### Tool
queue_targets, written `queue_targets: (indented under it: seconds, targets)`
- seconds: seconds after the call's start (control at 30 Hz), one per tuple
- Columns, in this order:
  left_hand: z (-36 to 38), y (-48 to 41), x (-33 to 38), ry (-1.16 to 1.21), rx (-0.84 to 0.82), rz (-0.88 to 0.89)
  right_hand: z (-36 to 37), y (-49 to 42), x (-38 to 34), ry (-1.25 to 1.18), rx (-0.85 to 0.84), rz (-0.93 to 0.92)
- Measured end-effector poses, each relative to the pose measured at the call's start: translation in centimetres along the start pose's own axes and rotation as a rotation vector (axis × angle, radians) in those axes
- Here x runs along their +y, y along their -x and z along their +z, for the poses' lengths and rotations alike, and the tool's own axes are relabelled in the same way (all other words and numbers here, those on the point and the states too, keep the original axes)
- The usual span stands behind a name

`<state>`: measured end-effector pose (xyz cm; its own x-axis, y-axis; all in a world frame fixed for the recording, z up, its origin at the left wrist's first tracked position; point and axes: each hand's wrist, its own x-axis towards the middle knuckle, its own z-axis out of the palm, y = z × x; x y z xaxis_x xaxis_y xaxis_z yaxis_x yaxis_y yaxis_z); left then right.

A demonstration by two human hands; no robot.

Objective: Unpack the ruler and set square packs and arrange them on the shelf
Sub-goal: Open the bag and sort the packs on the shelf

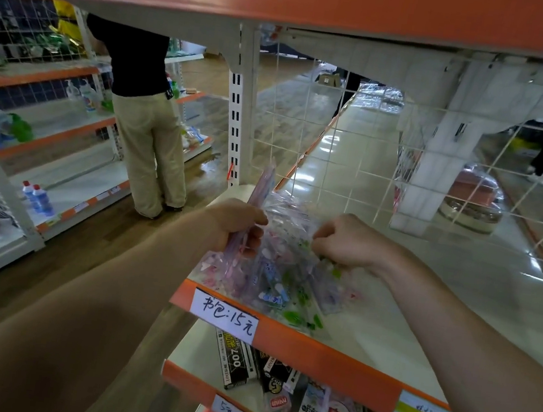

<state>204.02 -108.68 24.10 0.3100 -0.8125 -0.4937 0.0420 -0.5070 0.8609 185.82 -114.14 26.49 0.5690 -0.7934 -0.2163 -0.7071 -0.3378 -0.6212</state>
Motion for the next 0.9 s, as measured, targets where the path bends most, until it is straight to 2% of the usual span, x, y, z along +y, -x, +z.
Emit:
queue_targets:
  seconds: [0.13,0.23,0.3,0.43,0.57,0.63,0.7,0.8,0.9]
  targets:
    - [0.2,-0.2,0.0,-0.022,0.021,0.008,-1.4,0.8,-0.3,-0.092,-0.029,0.029]
    - [0.5,-0.2,0.2,-0.014,0.008,-0.005,-1.9,1.0,-0.3,-0.179,0.066,-0.009]
    - [0.8,0.0,0.4,0.019,-0.039,0.0,-1.6,1.0,-0.5,-0.251,0.126,-0.079]
    - [2.8,1.2,1.0,0.238,-0.202,0.055,0.5,0.8,-1.2,-0.314,0.097,-0.183]
    - [4.4,1.5,1.4,0.29,-0.251,0.061,0.5,0.9,-0.3,-0.288,0.11,-0.219]
    - [5.2,1.7,1.5,0.293,-0.319,0.064,-0.3,1.2,0.8,-0.195,0.125,-0.234]
    - [6.4,2.1,1.8,0.305,-0.381,0.069,-1.7,1.3,2.1,-0.105,0.25,-0.239]
    - [8.6,3.1,2.5,0.209,-0.403,0.098,-5.0,1.8,3.3,-0.222,0.48,-0.237]
    - [11.1,3.7,3.2,-0.055,-0.418,0.172,-8.6,2.6,4.0,-0.322,0.482,-0.179]
